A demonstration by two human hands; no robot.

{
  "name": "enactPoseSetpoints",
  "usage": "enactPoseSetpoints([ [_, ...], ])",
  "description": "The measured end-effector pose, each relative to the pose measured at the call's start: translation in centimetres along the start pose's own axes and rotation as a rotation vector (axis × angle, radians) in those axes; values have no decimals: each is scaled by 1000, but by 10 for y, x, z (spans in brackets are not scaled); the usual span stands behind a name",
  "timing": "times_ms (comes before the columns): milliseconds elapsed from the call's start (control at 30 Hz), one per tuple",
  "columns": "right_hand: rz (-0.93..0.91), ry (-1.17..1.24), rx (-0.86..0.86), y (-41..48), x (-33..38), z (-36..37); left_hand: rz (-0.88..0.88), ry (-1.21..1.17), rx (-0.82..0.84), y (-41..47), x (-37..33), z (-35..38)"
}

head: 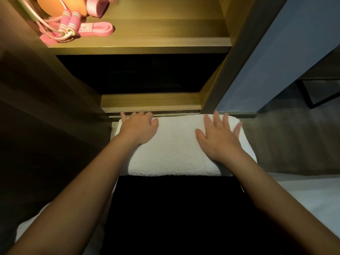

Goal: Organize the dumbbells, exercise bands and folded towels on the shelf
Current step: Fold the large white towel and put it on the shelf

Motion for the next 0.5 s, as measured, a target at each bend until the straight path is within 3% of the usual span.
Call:
enactPoseSetpoints([
  [100,-167,34,-61,8,47,-9,197,-61,-52,-2,-32,-1],
  [167,-208,13,-38,9,65,3,234,-59,-40,-1,-39,4],
  [300,-154,15,-20,13,48,14,81,6,45,9,-10,12],
  [500,107,158,92,19,-15,24,-102,-16,58,17,22,12],
])
Point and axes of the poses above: each hand's wrist, its own y-axis towards the middle knuckle, its own z-axis out of the palm, x = y × z, the point moved 10 cm from there along y, towards the middle knuckle, and after that the axes turned 9 degrees about z, right-handed, at the moved point
